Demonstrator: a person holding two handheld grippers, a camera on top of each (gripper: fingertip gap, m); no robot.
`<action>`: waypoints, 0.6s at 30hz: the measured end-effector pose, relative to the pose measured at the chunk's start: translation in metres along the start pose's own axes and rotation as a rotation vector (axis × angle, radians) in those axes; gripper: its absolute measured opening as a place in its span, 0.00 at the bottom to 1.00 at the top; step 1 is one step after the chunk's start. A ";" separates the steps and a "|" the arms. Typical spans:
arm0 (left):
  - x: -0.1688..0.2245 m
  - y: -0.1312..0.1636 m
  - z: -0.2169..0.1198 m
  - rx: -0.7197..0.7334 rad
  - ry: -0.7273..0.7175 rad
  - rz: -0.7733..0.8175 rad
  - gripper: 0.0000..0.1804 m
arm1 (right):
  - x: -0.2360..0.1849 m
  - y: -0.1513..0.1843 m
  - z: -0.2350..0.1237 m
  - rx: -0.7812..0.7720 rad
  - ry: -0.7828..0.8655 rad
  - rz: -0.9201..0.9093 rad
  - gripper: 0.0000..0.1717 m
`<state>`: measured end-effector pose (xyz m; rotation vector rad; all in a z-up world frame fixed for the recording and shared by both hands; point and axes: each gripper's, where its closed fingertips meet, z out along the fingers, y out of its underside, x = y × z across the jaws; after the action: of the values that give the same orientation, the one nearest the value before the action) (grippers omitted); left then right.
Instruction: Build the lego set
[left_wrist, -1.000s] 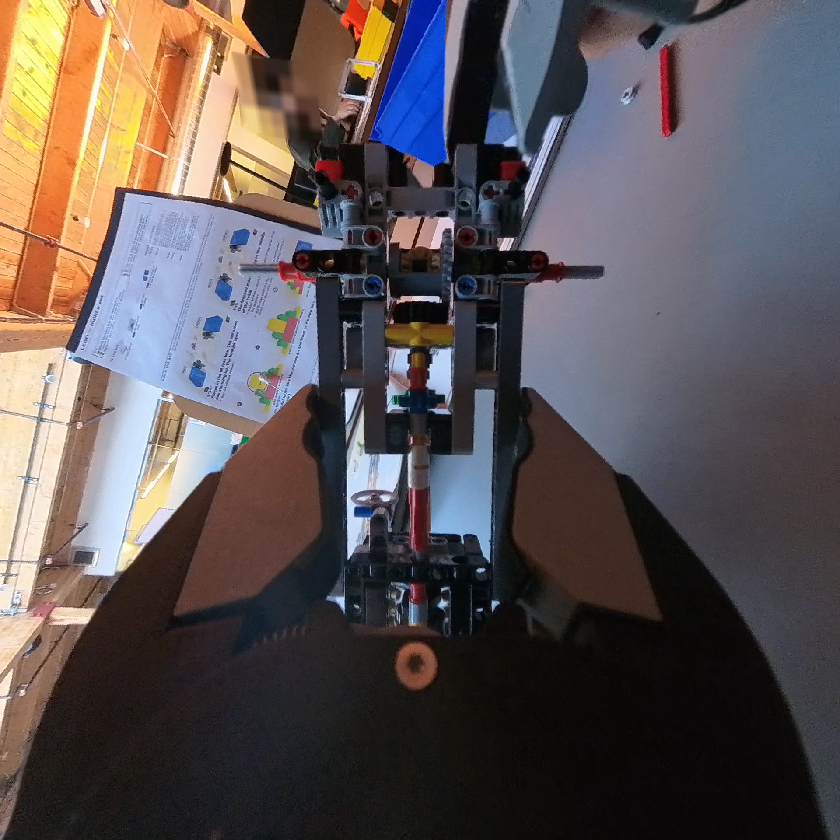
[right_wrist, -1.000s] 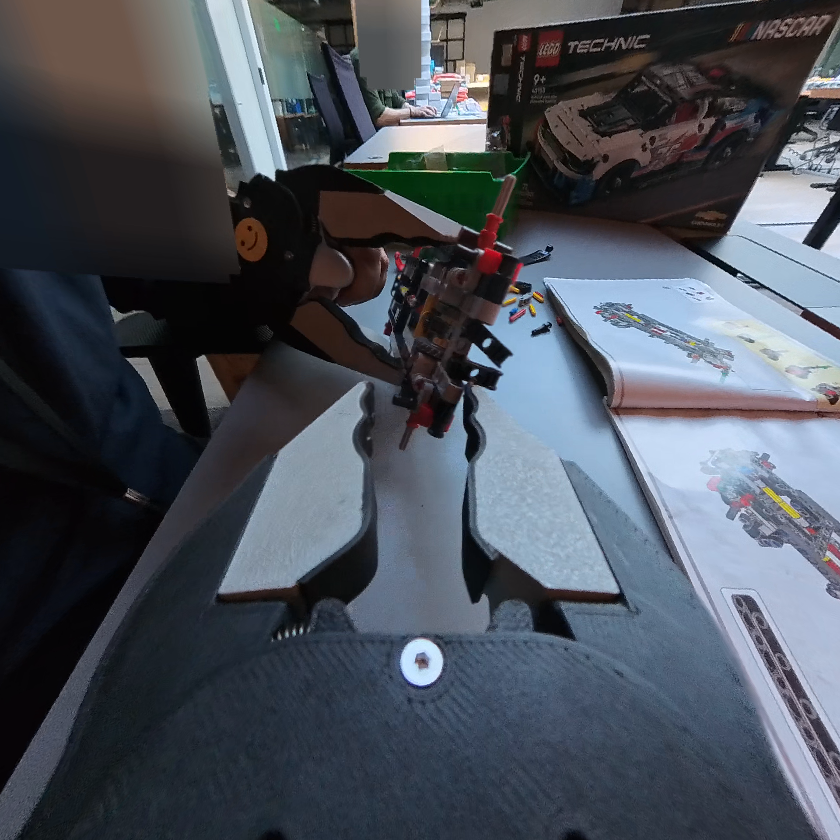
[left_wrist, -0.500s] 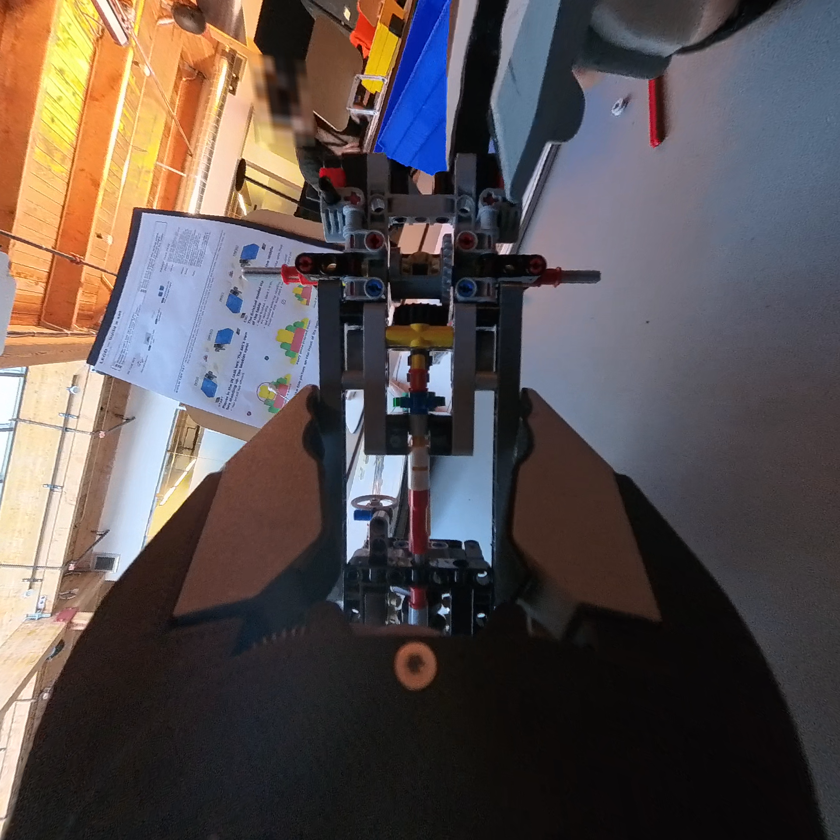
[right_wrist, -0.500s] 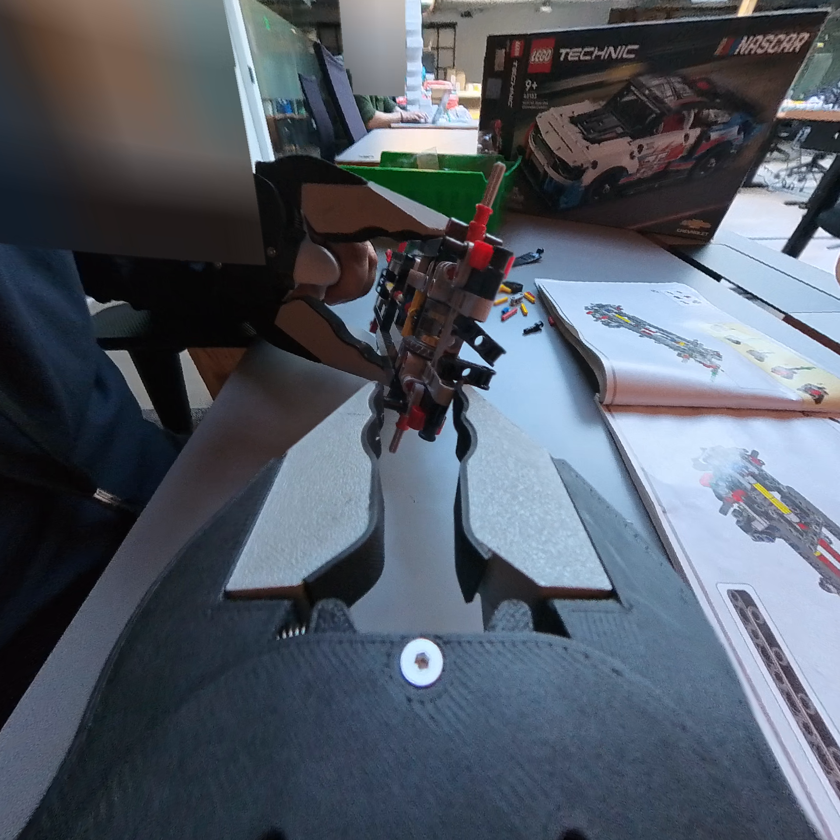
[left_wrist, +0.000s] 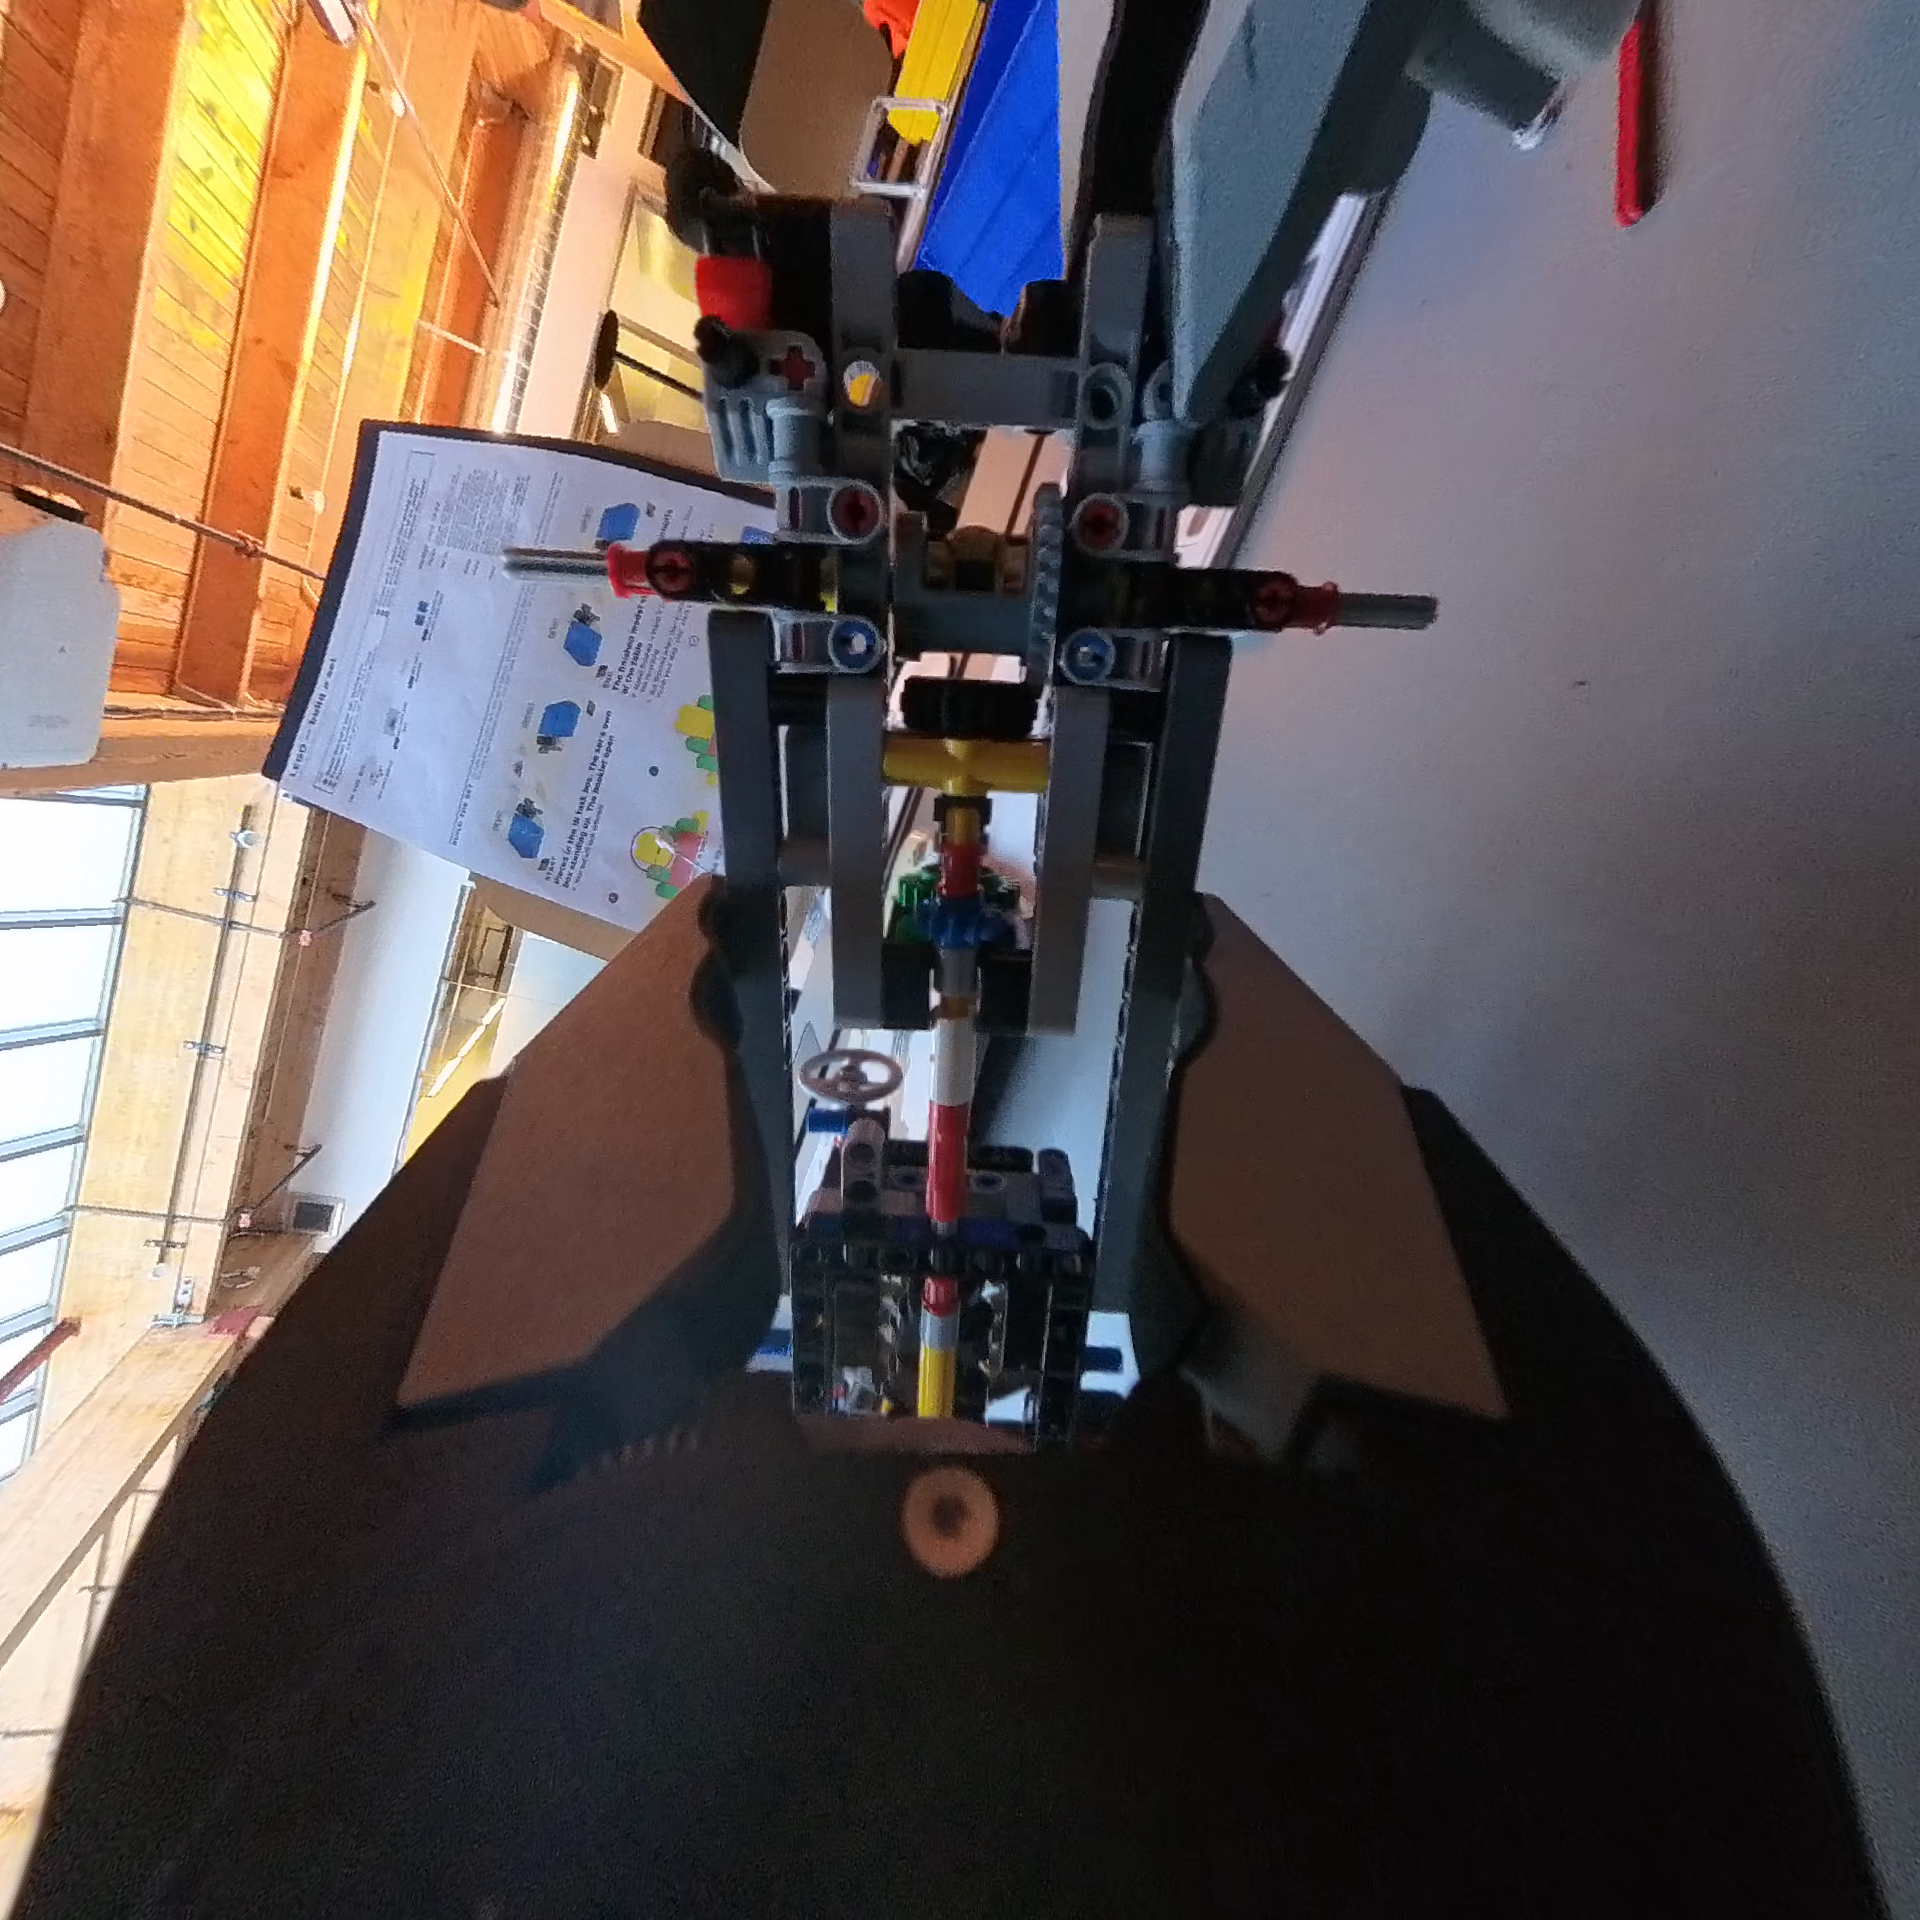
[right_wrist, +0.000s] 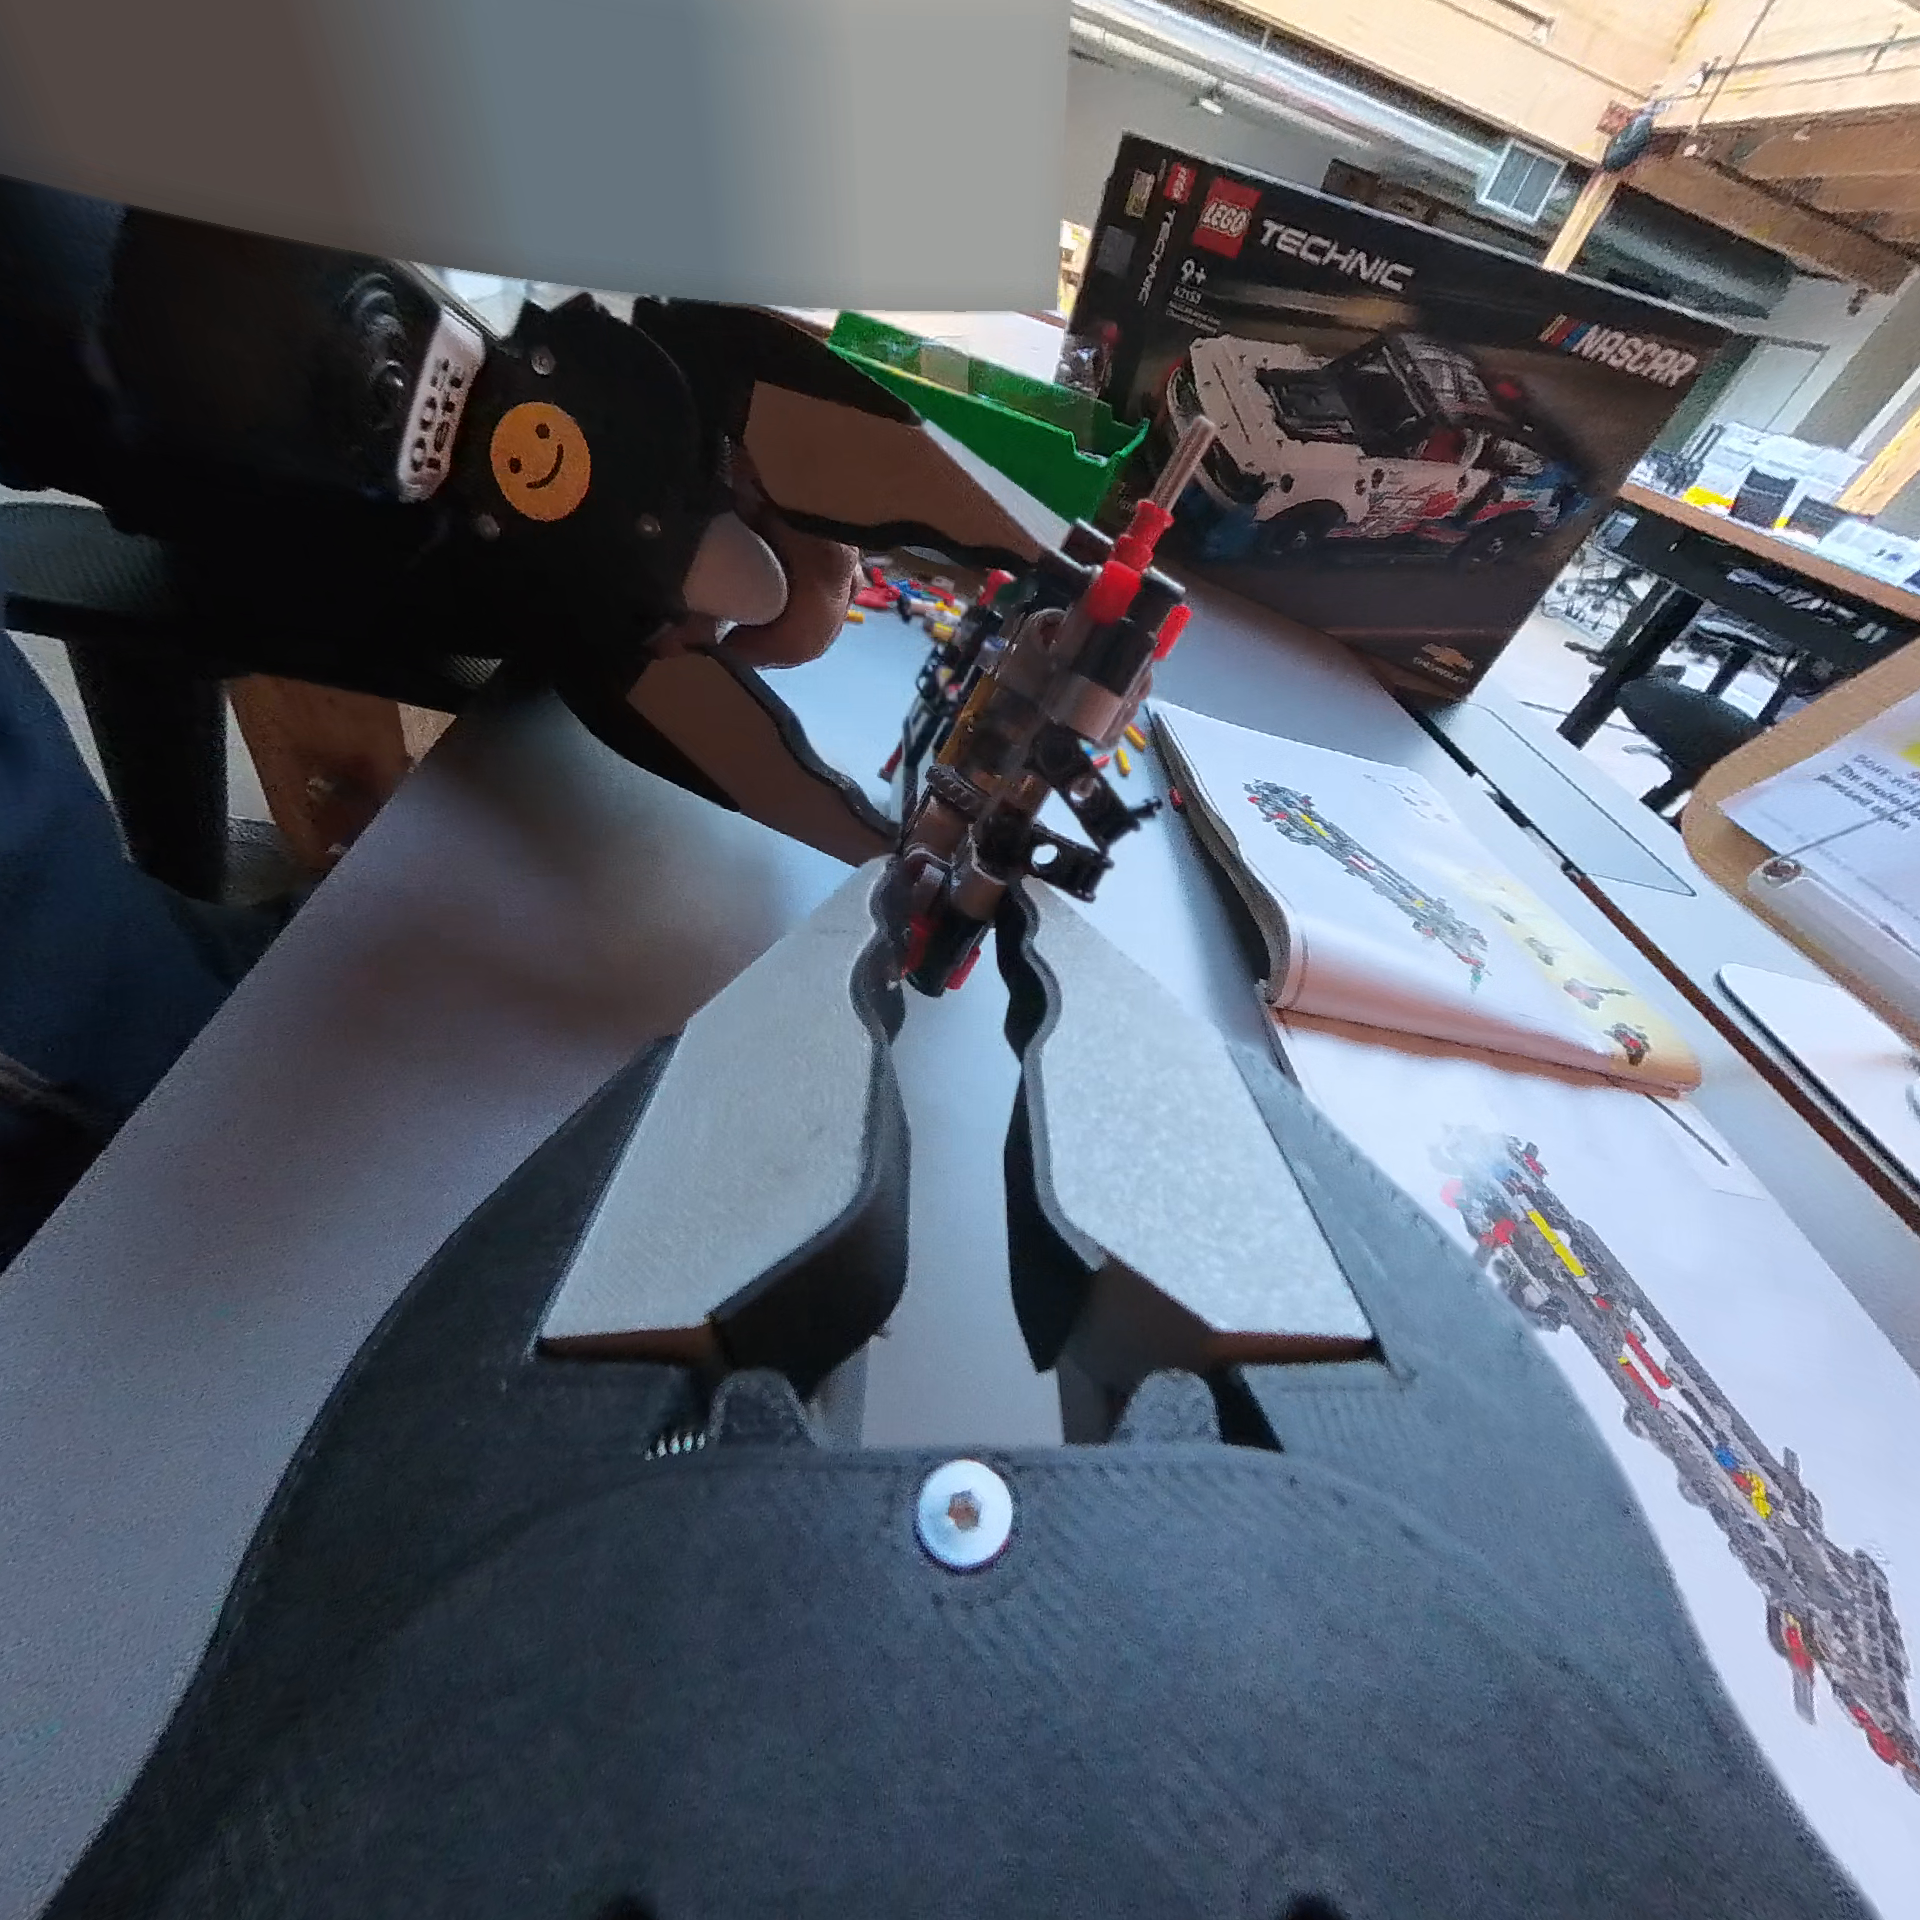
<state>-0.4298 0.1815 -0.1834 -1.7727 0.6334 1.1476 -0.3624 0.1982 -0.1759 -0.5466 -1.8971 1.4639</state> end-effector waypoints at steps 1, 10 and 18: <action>-0.001 0.000 0.000 0.007 0.002 -0.007 0.46 | 0.000 -0.002 0.001 0.011 -0.010 0.010 0.08; -0.007 -0.001 0.004 0.017 -0.036 -0.021 0.46 | -0.002 -0.010 -0.009 0.019 0.009 0.044 0.24; -0.005 -0.009 0.001 0.043 -0.046 -0.027 0.46 | 0.003 -0.001 -0.002 -0.057 0.110 -0.049 0.20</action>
<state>-0.4256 0.1864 -0.1753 -1.7092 0.6004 1.1446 -0.3630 0.2011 -0.1736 -0.5908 -1.8579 1.3246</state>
